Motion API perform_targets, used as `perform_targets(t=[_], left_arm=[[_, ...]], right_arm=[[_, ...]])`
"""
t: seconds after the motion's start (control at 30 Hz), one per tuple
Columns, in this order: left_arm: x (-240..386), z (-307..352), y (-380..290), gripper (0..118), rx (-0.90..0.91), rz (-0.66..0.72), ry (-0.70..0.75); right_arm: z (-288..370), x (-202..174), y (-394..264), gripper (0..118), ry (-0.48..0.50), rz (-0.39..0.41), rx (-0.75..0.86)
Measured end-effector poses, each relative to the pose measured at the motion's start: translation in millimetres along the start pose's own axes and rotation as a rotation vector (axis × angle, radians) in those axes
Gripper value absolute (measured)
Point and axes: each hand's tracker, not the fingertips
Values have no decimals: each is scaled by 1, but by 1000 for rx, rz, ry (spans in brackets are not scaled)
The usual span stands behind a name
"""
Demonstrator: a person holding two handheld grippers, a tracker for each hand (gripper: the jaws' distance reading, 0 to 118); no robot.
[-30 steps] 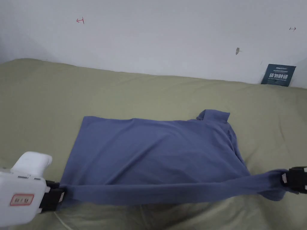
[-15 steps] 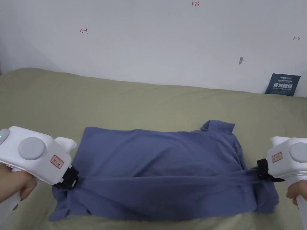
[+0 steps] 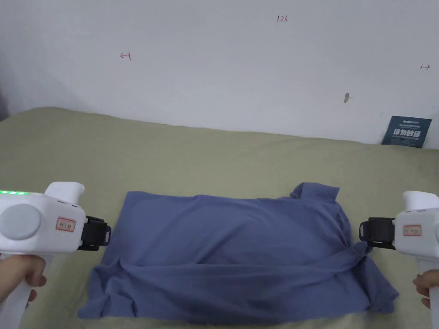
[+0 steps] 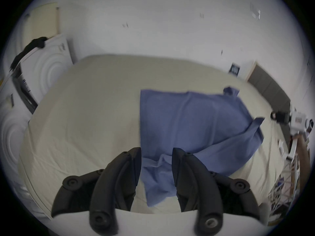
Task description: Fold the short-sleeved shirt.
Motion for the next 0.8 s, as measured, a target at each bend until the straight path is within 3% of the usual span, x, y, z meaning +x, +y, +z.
perform_targets(t=[0.13,0.17,0.2,0.23,0.27,0.3,0.33,0.37,0.4,0.5,0.67,0.73,0.8], left_arm=[[20,35,-36,34,94,45,-39],[31,44,-47,13,103,52,-23],[41,54,-59,0,121,52,2],[45,61,-70,0,144,47,8],[49,68,-82,0,177,66,26],[50,75,-94,0,161,90,27],[53,80,-106,0,139,103,-17],[54,82,-118,0,134,112,0],[54,83,-132,0,117,125,25],[43,71,-155,0,60,164,35],[37,36,-152,0,50,203,35],[43,18,-143,1,61,130,90],[45,-2,-135,30,44,79,147]], right_arm=[[54,-20,-27,75,-5,31,58],[68,-25,-35,71,14,29,66],[81,-28,-47,65,79,25,76],[94,-32,-61,52,118,26,88],[106,-34,-75,14,134,33,96],[116,-37,-89,1,113,36,92],[122,-40,-102,1,84,50,96],[118,-37,-120,1,17,80,106],[119,-37,-133,1,10,85,62],[110,-30,-155,1,78,26,-46],[100,-13,-155,1,37,-24,-37],[98,-7,-147,1,40,-34,-29],[93,-1,-139,1,31,-30,-21]])
